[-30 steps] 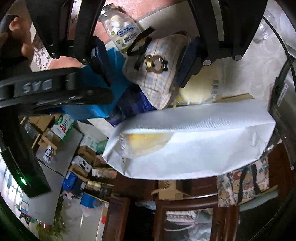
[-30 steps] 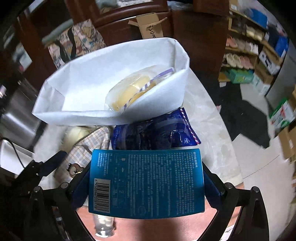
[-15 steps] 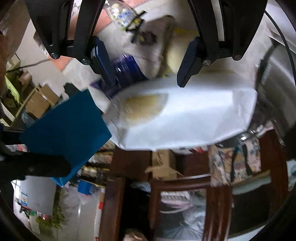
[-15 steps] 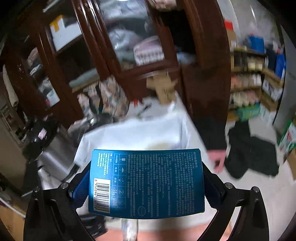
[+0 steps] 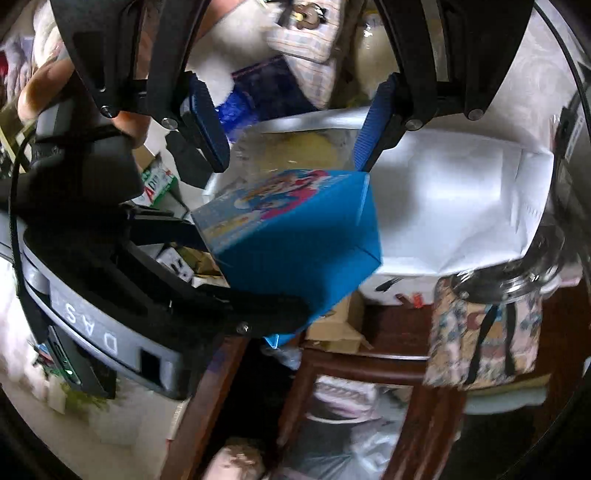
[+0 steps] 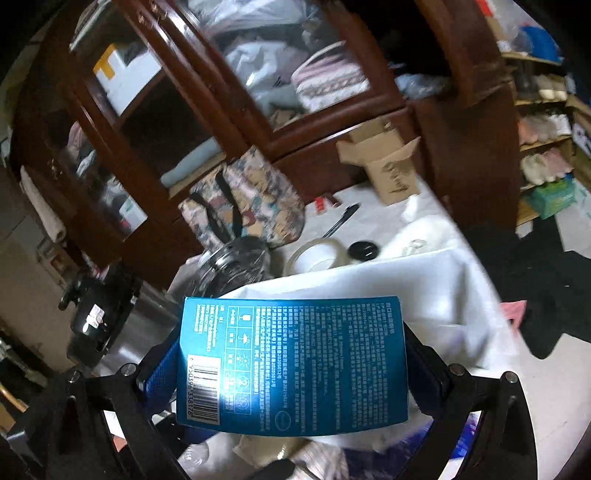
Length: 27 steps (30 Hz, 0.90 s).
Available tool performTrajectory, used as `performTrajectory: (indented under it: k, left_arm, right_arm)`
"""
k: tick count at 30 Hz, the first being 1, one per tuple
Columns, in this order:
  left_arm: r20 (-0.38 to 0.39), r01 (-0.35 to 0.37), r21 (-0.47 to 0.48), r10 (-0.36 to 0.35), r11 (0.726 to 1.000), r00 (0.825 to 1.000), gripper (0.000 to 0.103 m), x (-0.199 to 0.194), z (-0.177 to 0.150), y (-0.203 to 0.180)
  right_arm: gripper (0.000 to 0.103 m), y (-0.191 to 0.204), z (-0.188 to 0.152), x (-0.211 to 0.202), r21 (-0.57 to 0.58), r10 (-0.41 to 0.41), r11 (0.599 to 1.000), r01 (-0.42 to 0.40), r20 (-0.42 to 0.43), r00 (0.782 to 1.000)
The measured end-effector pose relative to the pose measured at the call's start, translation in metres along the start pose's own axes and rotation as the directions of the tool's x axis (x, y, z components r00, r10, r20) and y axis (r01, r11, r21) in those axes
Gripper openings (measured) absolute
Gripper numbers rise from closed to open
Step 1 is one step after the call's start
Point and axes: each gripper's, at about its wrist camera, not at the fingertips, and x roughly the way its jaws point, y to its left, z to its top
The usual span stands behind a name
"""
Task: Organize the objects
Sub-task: 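Carry the blue box over the bin and release it inside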
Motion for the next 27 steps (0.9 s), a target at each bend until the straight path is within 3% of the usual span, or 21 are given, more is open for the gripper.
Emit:
performTrajectory:
  k: [3,6,9,14,22,25,27]
  left_arm:
    - [0.008,-0.015,-0.04,0.015,0.999,1.0,0.069,0.008,-0.005,0.014]
    - [0.022,-0.023,-0.08,0.025,0.996,0.999,0.069,0.012,-0.009,0.024]
    - [0.033,-0.07,-0.09,0.073,0.993,0.997,0.069,0.015,-0.013,0.03]
    - [0.048,-0.078,-0.107,0.083,0.991,0.995,0.069,0.013,-0.02,0.032]
    - [0.08,-0.154,-0.116,0.164,0.981,0.983,0.071,0.018,-0.02,0.03]
    - [0.09,-0.13,-0.149,0.144,0.98,0.985,0.071,0.019,-0.019,0.039]
    - [0.098,-0.15,-0.153,0.167,0.977,0.981,0.072,0.018,-0.018,0.04]
  right_arm:
    - [0.103,-0.002,-0.007,0.019,-0.002,0.037,0.999,-0.037,-0.005,0.999]
    - [0.103,-0.009,-0.014,0.031,0.008,0.125,0.992,-0.125,-0.024,0.992]
    - [0.103,-0.015,-0.019,0.043,0.041,0.173,0.985,-0.17,-0.064,0.983]
    - [0.103,-0.033,-0.023,0.056,0.142,0.232,0.966,-0.217,-0.1,0.967]
    - [0.103,-0.023,-0.028,0.066,0.106,0.191,0.979,-0.174,-0.18,0.965]
    - [0.103,-0.011,-0.032,0.065,0.052,0.154,0.988,-0.147,-0.183,0.971]
    - [0.103,-0.007,-0.033,0.065,0.04,0.16,0.987,-0.155,-0.198,0.967]
